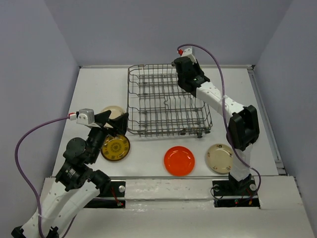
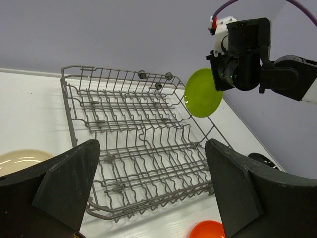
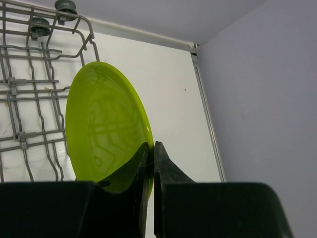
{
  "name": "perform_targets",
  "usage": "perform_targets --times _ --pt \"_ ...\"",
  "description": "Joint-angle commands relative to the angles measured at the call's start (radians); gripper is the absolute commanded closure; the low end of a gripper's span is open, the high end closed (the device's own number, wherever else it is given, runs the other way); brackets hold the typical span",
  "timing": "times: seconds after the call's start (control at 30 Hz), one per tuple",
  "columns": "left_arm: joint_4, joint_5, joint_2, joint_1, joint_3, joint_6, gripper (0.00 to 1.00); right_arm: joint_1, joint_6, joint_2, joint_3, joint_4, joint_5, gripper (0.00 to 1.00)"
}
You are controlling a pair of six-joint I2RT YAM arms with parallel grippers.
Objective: Load the plates into the dish rack
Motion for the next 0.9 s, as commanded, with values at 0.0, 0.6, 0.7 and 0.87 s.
perform_targets --times 0.0,0.6,0.7,0.87 --pt "0.030 -0.021 0.011 0.005 0.045 -0.010 0.01 0.028 0.013 0.005 0.090 -0.059 0.059 0.93" --pt "0.020 0.006 0.019 0.011 0.051 -0.021 0.01 0.056 0.152 0.096 0.101 -0.186 -0.021 0.93" --pt "0.020 0.008 0.017 0.011 0.051 -0.022 0.01 0.056 0.165 0.113 0.106 -0.194 -0.027 0.93" --pt "0.020 0.006 0.013 0.013 0.051 -0.021 0.01 0.065 0.174 0.136 0.109 -0.205 -0.027 0.93"
